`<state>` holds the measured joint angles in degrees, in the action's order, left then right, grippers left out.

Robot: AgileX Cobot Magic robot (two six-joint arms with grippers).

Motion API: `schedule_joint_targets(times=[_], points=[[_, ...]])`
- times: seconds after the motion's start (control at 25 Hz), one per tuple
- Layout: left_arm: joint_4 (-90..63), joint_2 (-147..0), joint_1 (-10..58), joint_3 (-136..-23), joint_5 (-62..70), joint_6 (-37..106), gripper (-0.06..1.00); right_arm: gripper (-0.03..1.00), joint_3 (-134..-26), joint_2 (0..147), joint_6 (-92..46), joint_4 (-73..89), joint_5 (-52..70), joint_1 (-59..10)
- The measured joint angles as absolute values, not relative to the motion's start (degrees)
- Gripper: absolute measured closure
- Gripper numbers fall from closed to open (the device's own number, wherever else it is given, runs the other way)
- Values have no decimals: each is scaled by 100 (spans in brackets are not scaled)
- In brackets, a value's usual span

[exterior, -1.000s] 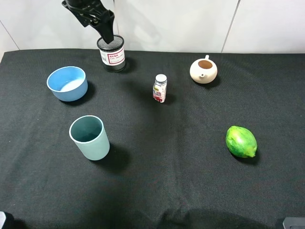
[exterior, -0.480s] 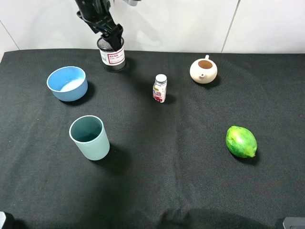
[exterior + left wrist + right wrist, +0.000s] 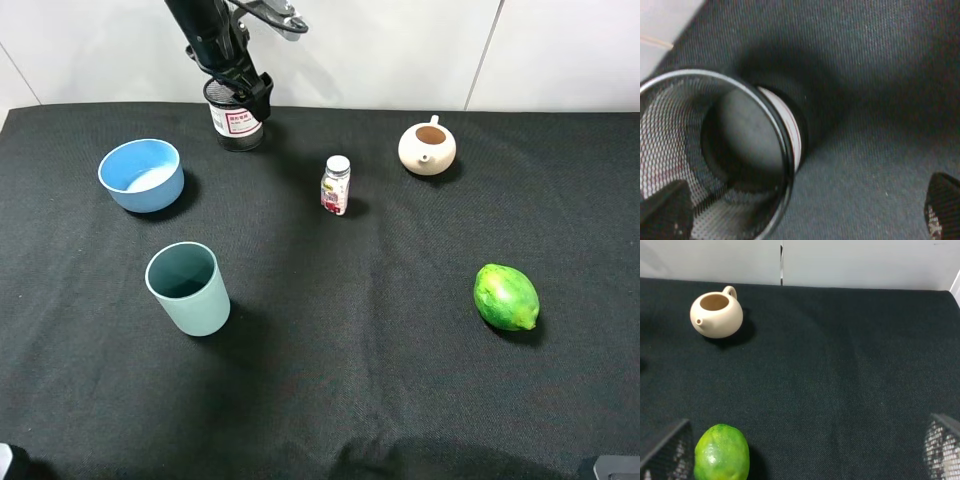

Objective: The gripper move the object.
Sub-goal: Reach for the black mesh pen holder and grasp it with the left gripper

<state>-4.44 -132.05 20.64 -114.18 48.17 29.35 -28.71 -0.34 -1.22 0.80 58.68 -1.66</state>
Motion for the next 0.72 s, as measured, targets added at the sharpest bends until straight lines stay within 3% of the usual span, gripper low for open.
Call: schedule_joint_targets(times=[0.72], points=[[-571, -13866, 2064, -11430, 4216, 2986, -4, 27, -2871, -34, -122, 80, 5868, -166]])
